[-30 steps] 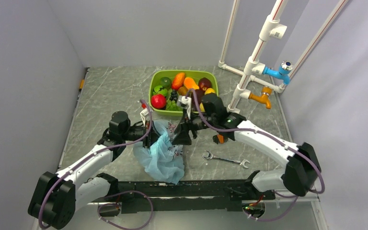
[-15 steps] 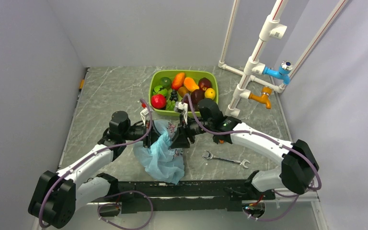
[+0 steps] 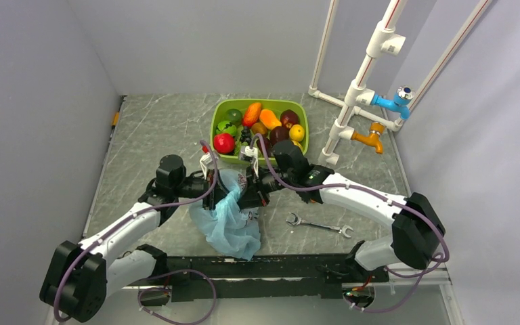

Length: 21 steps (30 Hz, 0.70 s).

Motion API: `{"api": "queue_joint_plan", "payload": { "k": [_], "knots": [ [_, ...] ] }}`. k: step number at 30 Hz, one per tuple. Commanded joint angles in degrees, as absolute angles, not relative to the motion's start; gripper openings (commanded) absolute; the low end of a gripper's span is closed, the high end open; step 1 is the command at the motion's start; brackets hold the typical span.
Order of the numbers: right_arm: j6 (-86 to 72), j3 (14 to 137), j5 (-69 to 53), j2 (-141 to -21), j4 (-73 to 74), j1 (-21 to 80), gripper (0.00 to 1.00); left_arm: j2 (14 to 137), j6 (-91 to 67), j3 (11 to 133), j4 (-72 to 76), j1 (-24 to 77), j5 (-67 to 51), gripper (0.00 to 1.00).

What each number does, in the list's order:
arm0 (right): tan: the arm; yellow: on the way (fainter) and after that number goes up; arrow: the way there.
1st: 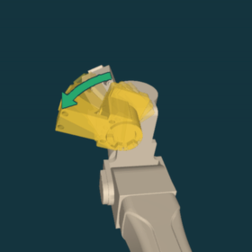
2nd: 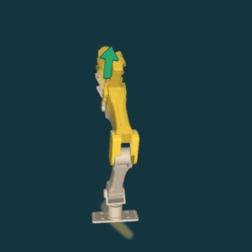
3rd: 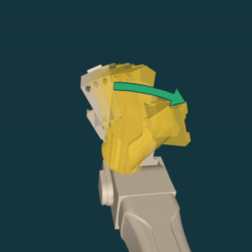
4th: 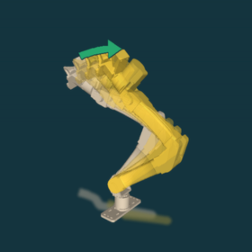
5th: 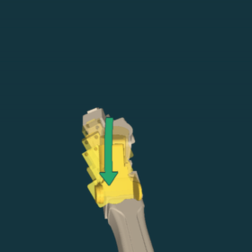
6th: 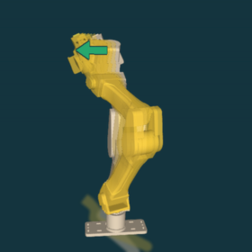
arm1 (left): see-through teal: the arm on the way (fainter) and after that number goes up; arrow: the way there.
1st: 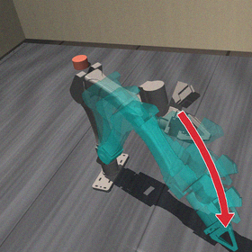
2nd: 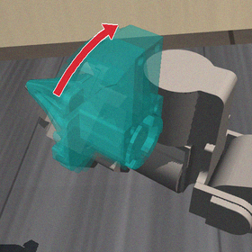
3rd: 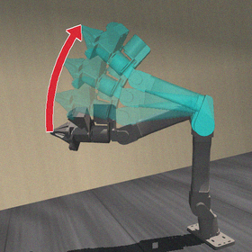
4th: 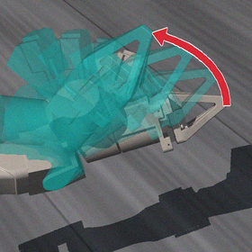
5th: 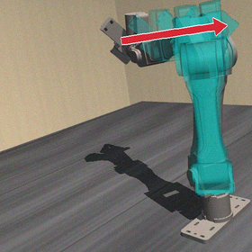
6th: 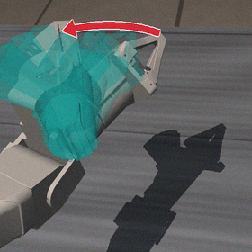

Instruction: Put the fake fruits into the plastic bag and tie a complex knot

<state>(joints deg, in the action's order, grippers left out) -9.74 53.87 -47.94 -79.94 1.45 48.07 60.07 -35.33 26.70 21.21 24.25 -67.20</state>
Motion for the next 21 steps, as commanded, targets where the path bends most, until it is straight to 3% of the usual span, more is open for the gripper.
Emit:
{"api": "queue_joint_plan", "payload": {
  "k": [1, 4, 7, 9, 14, 18, 21],
  "knots": [
    [-4.57, 55.23, -47.31, -77.18, -0.28, 48.18, 0.0, 56.62, -29.0, 30.18, 8.19, 21.22, -67.61, 0.3],
    [-4.09, 54.9, -46.8, -76.27, 1.28, 47.91, 0.0, 52.63, -21.37, 31.76, -3.67, 14.02, -68.41, 0.55],
    [-5.36, 54.41, -46.07, -75.84, 0.28, 47.84, 0.0, 49.58, -10.85, 35.92, -18.77, 6.06, -68.55, 0.67],
    [-6.41, 54.17, -45.65, -75.82, -1.42, 47.9, 0.0, 47.58, -11.48, 37.13, -19.78, 2.68, -69.76, 0.72],
    [-8.64, 53.15, -44.97, -75.21, -3.61, 47.73, 0.0, 47.07, 0.28, 45.47, -32.09, 0.18, -68.5, 0.72],
    [-10.16, 52.29, -44.27, -74.77, -4.95, 47.77, 0.0, 49.96, 38.8, 55.61, -62.83, 0.18, -66.67, 0.67],
    [-10.83, 51.95, -43.71, -74.63, -5.25, 47.77, 0.0, 50.03, 50.02, 56.89, -72.82, 0.18, -67.7, 0.67]
  ]
}}
